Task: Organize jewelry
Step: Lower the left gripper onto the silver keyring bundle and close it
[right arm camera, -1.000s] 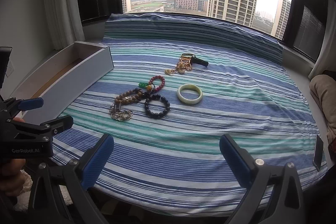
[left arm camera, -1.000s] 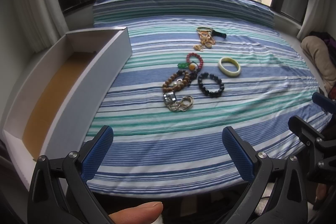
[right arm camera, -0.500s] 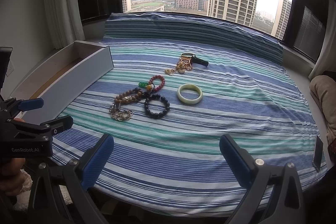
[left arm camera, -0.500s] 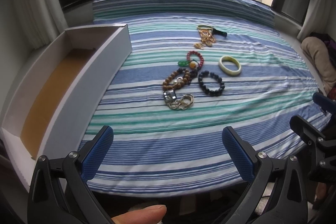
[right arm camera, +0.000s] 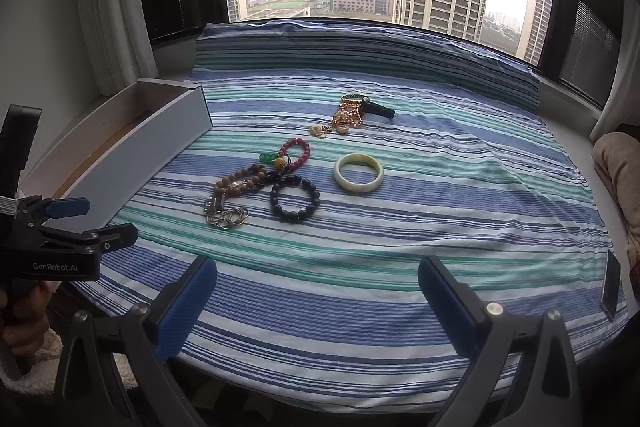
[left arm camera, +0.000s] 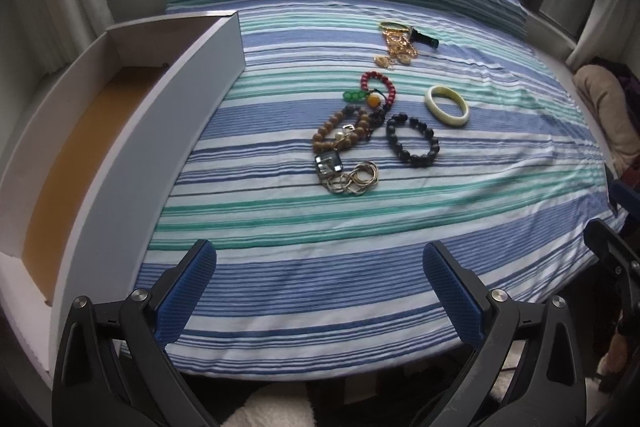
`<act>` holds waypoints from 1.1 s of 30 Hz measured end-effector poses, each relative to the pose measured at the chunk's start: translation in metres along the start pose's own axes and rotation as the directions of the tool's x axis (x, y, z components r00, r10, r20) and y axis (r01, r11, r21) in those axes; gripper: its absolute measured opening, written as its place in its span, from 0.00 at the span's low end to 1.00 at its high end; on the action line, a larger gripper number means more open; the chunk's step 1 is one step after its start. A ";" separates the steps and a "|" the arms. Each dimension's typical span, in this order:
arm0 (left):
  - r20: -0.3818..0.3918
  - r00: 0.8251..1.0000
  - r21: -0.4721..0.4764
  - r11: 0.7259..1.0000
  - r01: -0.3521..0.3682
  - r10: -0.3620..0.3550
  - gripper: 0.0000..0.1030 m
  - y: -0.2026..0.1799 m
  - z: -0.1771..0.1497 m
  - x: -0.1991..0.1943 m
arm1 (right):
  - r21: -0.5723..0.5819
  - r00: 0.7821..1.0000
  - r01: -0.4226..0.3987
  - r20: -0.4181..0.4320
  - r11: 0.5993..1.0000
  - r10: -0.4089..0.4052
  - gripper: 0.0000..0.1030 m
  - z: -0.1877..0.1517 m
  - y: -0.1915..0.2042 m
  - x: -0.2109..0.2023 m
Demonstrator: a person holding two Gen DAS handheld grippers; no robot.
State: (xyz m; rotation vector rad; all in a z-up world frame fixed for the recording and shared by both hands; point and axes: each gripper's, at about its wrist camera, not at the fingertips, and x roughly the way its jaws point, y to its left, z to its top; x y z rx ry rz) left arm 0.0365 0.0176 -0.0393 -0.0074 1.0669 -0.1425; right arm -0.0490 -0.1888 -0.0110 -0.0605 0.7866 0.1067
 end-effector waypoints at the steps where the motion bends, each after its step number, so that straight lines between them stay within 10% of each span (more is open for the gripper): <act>1: -0.010 1.000 0.005 1.000 0.023 -0.023 1.00 0.000 0.004 0.008 | 0.004 1.000 0.000 -0.003 1.000 0.000 0.99 -0.001 -0.001 0.001; 12: -0.073 0.995 0.085 0.993 0.081 -0.075 0.87 -0.024 0.044 0.127 | 0.067 1.000 0.018 -0.025 0.998 -0.016 0.99 -0.010 -0.027 0.008; 16: -0.084 0.994 0.078 0.994 0.082 -0.076 0.67 -0.021 0.043 0.141 | 0.103 0.999 0.035 -0.044 0.994 -0.031 0.99 -0.015 -0.041 0.012; 22: -0.059 0.996 0.087 0.993 0.077 -0.072 0.01 -0.012 0.037 0.125 | 0.140 0.998 0.040 -0.059 0.989 -0.032 0.99 -0.015 -0.052 0.022; 33: -0.028 0.990 0.047 0.989 0.138 -0.136 0.02 0.015 0.029 0.081 | 0.133 0.997 0.032 -0.069 0.991 -0.023 0.99 -0.017 -0.044 0.026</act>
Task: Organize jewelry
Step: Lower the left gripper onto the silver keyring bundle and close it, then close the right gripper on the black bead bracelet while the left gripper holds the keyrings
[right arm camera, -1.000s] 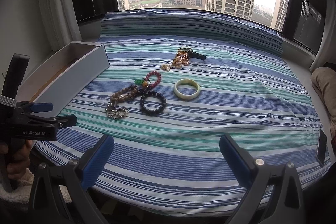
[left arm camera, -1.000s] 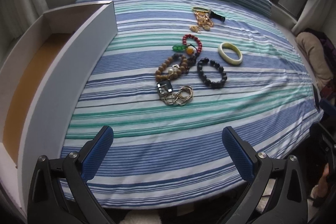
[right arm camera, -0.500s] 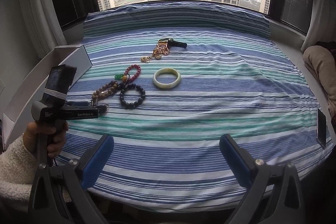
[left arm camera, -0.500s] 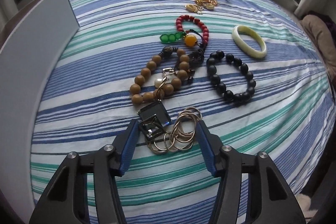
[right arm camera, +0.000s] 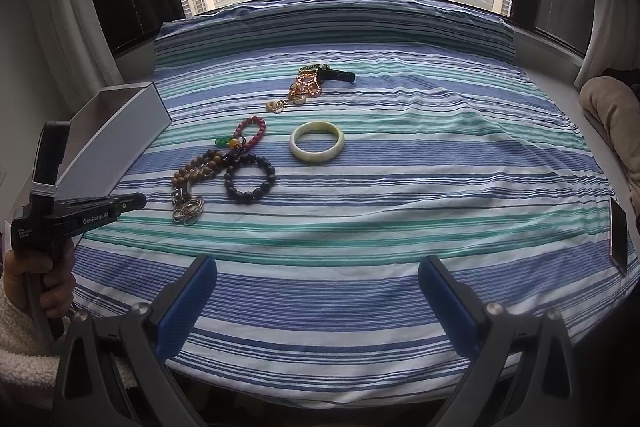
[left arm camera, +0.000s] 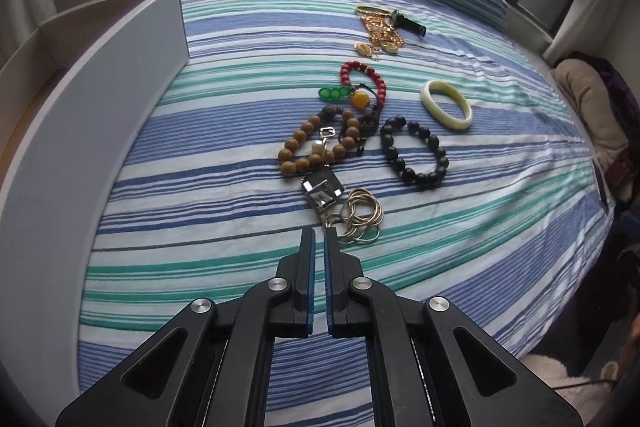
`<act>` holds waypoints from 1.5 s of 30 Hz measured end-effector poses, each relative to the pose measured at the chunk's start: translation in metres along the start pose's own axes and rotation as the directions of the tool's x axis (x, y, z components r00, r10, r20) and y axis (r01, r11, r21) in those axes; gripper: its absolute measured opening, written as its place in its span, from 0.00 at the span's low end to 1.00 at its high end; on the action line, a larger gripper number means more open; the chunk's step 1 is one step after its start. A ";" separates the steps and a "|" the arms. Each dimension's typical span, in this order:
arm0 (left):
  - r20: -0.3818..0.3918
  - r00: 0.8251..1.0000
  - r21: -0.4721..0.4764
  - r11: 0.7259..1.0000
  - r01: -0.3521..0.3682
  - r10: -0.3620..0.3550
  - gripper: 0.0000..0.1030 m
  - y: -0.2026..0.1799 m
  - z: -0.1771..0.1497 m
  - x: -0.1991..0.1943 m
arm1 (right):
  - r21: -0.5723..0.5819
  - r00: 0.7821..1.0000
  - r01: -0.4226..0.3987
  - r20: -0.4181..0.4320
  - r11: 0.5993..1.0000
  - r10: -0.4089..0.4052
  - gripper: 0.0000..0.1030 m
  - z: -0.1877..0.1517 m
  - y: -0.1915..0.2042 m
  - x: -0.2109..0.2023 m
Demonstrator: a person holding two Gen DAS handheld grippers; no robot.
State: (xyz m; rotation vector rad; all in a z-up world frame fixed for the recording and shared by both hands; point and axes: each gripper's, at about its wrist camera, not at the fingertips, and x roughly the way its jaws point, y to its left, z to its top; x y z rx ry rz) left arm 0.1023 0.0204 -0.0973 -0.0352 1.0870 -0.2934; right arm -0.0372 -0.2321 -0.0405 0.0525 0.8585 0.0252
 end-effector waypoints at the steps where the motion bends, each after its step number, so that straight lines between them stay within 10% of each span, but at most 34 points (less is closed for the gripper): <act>1: -0.013 1.000 0.000 1.000 0.009 -0.009 0.13 -0.003 -0.001 0.003 | -0.003 1.000 -0.002 0.000 1.000 0.002 0.99 0.000 0.002 0.000; 5: -0.024 1.000 0.026 1.000 -0.006 0.007 0.61 -0.024 0.000 0.020 | -0.015 1.000 -0.023 -0.011 1.000 0.023 0.99 -0.002 0.010 0.002; 11: -0.075 0.991 0.001 0.994 -0.108 0.108 0.58 -0.039 0.019 0.064 | -0.016 1.000 -0.028 -0.011 0.999 0.028 0.99 -0.004 0.010 -0.001; 14: -0.038 0.991 -0.007 0.991 -0.132 0.132 0.21 -0.034 0.017 0.059 | -0.001 1.000 -0.016 -0.004 1.000 0.016 0.99 -0.004 0.003 -0.002; 33: 0.088 0.995 -0.176 0.983 0.061 -0.046 0.17 0.035 -0.012 -0.069 | -0.102 0.989 -0.146 -0.036 0.984 0.143 0.99 0.039 0.019 0.045; 35: 0.095 0.995 -0.189 0.981 0.054 -0.037 0.17 0.039 -0.014 -0.078 | -0.150 0.970 -0.240 -0.081 0.959 0.230 0.90 0.049 0.035 0.064; 37: 0.101 0.994 -0.201 0.978 0.052 -0.032 0.17 0.042 -0.015 -0.086 | -0.222 0.959 -0.276 -0.130 0.935 0.252 0.59 0.058 0.058 0.087; 45: 0.129 0.992 -0.234 0.972 0.025 0.006 0.17 0.056 -0.021 -0.111 | -0.356 0.951 -0.226 -0.280 0.907 0.127 0.47 0.069 0.115 0.189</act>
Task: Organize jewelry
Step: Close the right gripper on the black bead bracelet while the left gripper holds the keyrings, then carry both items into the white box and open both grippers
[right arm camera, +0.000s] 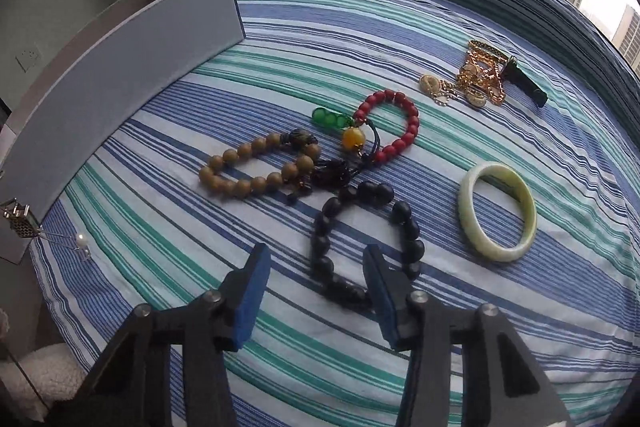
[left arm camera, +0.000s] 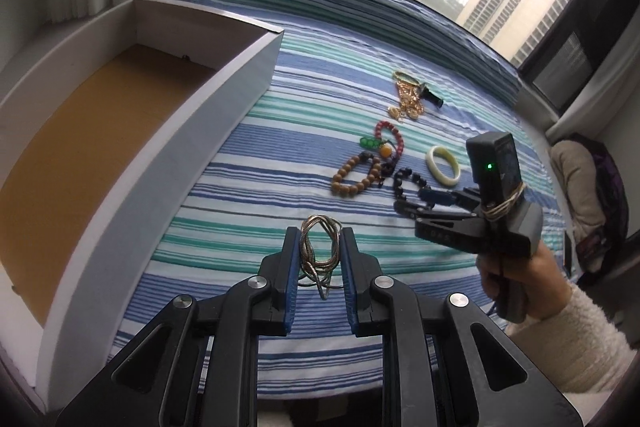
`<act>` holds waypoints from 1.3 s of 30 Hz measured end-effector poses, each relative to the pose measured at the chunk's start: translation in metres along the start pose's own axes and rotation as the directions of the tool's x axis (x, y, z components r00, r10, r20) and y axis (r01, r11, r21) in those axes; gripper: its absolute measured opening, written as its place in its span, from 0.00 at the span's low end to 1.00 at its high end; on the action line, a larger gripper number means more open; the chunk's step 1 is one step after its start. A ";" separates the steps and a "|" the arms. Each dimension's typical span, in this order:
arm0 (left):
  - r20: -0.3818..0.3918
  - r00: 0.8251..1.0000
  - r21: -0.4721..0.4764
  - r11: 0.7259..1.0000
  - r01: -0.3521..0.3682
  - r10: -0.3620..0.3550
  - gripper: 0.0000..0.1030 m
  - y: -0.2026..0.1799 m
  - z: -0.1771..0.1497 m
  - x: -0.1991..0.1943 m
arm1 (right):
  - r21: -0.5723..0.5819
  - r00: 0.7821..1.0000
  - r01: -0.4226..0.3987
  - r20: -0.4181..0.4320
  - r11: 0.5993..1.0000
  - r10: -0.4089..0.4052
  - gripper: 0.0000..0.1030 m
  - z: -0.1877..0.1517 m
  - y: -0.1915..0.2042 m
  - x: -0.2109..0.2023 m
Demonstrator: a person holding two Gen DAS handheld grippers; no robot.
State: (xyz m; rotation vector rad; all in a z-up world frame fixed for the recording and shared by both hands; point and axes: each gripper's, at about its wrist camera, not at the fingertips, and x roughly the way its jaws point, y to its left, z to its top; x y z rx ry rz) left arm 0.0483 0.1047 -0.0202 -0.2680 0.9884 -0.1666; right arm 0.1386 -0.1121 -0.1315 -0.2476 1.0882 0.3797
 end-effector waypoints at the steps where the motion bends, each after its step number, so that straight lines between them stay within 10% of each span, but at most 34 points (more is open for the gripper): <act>1: 0.007 1.000 0.001 1.000 -0.004 0.004 0.17 0.003 0.000 -0.004 | 0.007 1.000 0.003 -0.020 1.000 -0.003 0.44 0.001 -0.001 0.008; 4: 0.015 1.000 -0.004 1.000 -0.008 0.008 0.17 0.008 0.003 -0.010 | -0.019 0.999 0.033 -0.010 0.999 -0.033 0.12 0.002 0.003 0.015; 13: 0.097 0.995 -0.047 0.999 -0.020 0.024 0.17 0.026 0.020 -0.064 | 0.077 0.980 -0.165 0.122 0.983 0.155 0.12 0.015 0.000 -0.082; 20: 0.230 0.959 -0.141 0.981 -0.135 0.165 0.17 0.065 0.035 -0.130 | -0.082 0.892 -0.360 0.262 0.929 0.369 0.12 0.058 0.074 -0.167; 27: 0.168 0.919 -0.287 0.910 -0.300 0.356 0.18 0.135 0.027 -0.120 | -0.260 0.822 -0.449 0.254 0.855 0.509 0.12 0.110 0.165 -0.179; 34: 0.058 0.884 -0.340 0.842 -0.419 0.464 0.19 0.183 0.004 -0.090 | -0.340 0.849 -0.425 0.171 0.839 0.500 0.12 0.142 0.245 -0.122; 37: 0.041 0.853 -0.333 0.812 -0.480 0.521 0.29 0.185 -0.002 -0.084 | -0.340 0.867 -0.406 0.149 0.848 0.475 0.17 0.145 0.264 -0.099; 39: 0.038 0.830 -0.350 0.785 -0.511 0.557 0.72 0.187 -0.005 -0.085 | -0.316 0.875 -0.398 0.150 0.861 0.460 0.45 0.145 0.269 -0.093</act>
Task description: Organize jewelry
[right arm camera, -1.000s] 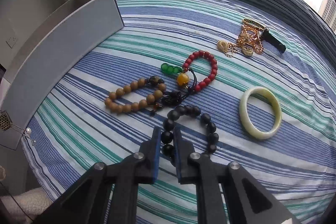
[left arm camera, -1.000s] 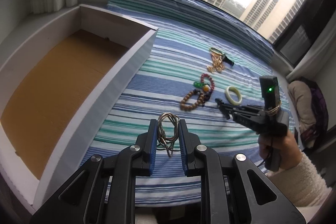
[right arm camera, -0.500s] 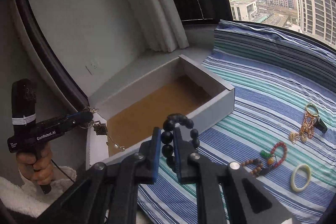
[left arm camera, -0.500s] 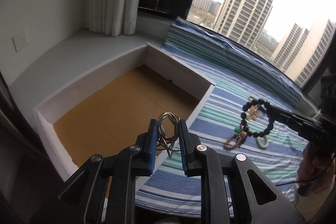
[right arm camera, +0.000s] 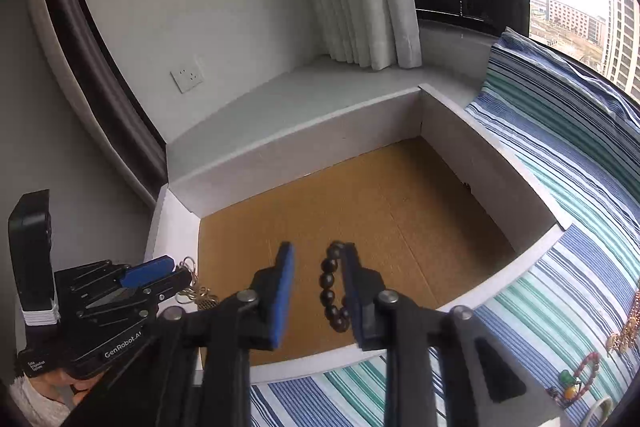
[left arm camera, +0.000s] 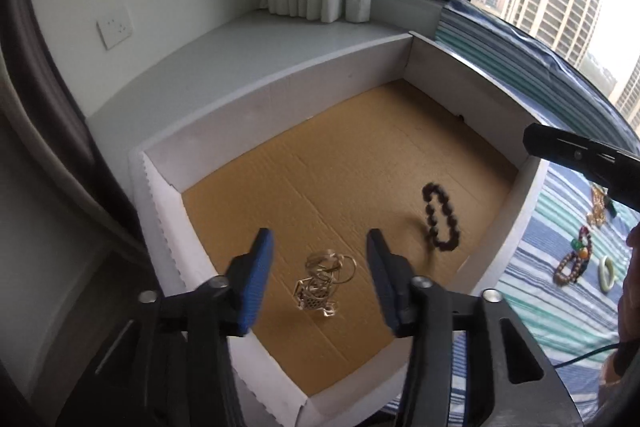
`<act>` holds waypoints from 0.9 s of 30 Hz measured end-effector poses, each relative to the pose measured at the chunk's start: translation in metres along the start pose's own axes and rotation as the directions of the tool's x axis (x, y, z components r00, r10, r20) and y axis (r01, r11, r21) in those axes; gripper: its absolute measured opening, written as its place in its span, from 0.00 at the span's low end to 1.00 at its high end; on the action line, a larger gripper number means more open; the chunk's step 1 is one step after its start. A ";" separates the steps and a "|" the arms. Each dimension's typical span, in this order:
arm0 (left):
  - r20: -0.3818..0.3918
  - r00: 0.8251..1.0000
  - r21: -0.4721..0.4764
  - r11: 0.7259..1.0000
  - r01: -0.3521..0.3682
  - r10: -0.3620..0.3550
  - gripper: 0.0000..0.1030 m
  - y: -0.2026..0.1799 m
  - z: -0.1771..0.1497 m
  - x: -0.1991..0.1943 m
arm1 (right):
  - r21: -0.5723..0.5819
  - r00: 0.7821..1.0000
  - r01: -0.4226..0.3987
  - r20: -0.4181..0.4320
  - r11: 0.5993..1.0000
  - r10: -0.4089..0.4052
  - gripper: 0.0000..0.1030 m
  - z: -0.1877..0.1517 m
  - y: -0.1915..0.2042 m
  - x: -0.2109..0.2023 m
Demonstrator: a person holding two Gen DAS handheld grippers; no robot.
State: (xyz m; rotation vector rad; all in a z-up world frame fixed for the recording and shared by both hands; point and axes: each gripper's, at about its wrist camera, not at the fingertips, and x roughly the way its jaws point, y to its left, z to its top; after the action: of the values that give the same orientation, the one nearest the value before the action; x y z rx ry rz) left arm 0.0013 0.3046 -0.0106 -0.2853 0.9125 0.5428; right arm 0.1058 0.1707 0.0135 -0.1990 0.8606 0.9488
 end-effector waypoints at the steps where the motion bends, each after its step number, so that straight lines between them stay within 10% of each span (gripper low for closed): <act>1: 0.019 1.000 -0.017 1.000 -0.007 0.007 0.93 0.003 -0.001 -0.003 | 0.016 1.000 0.002 0.005 1.000 -0.002 0.57 0.000 -0.001 0.000; 10: 0.104 0.995 0.005 1.000 0.009 -0.009 0.96 -0.017 -0.004 -0.025 | -0.007 0.986 0.155 0.054 0.988 -0.155 0.72 -0.022 -0.002 -0.043; 27: 0.184 0.973 0.252 0.964 0.089 -0.138 0.99 -0.127 -0.031 -0.080 | 0.083 0.885 0.447 0.104 0.891 -0.454 0.75 -0.127 -0.053 -0.156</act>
State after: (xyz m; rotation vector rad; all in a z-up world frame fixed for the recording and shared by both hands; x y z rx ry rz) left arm 0.0124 0.1592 0.0370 -0.0592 0.7519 0.3422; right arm 0.0311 -0.0224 0.0314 -0.2759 0.6858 0.4919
